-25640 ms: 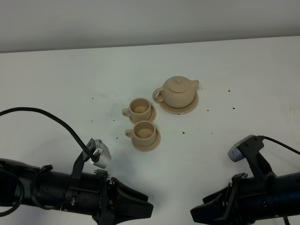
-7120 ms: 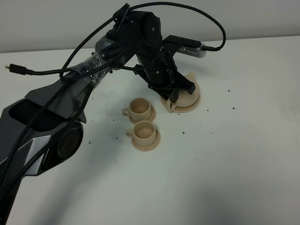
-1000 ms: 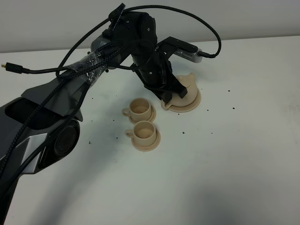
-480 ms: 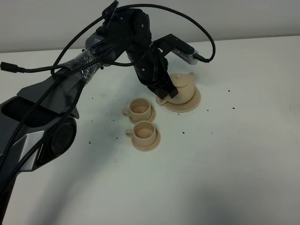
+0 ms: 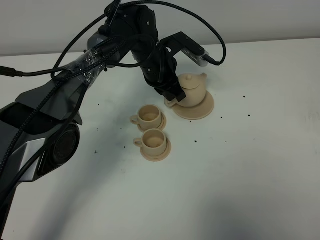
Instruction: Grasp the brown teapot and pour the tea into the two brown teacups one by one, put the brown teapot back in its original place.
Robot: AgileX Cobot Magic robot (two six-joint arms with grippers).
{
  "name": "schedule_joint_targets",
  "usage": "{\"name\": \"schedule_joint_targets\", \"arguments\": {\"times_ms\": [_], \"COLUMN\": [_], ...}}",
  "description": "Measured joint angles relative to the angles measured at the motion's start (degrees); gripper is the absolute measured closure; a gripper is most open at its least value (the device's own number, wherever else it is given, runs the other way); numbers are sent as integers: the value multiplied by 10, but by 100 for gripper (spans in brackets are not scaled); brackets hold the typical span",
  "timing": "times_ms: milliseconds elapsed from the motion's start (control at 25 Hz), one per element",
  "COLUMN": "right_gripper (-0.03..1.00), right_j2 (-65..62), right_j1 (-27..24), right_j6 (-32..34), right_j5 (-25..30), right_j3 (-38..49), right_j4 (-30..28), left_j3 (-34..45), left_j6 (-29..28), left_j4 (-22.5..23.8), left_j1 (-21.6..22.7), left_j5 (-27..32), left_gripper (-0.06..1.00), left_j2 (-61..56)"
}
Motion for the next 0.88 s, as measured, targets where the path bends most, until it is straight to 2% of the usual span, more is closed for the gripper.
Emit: {"name": "schedule_joint_targets", "arguments": {"times_ms": [320, 880], "right_gripper": [48, 48], "right_j2": [0, 0], "right_j1": [0, 0], "right_j6": [0, 0], "right_j5": [0, 0], "right_j3": [0, 0], "right_j4": [0, 0], "left_j3": [0, 0], "left_j6": [13, 28], "left_j4": [-23, -28], "left_j1": [0, 8], "left_j5": [0, 1], "left_gripper": [79, 79], "left_j2": [0, -35]}}
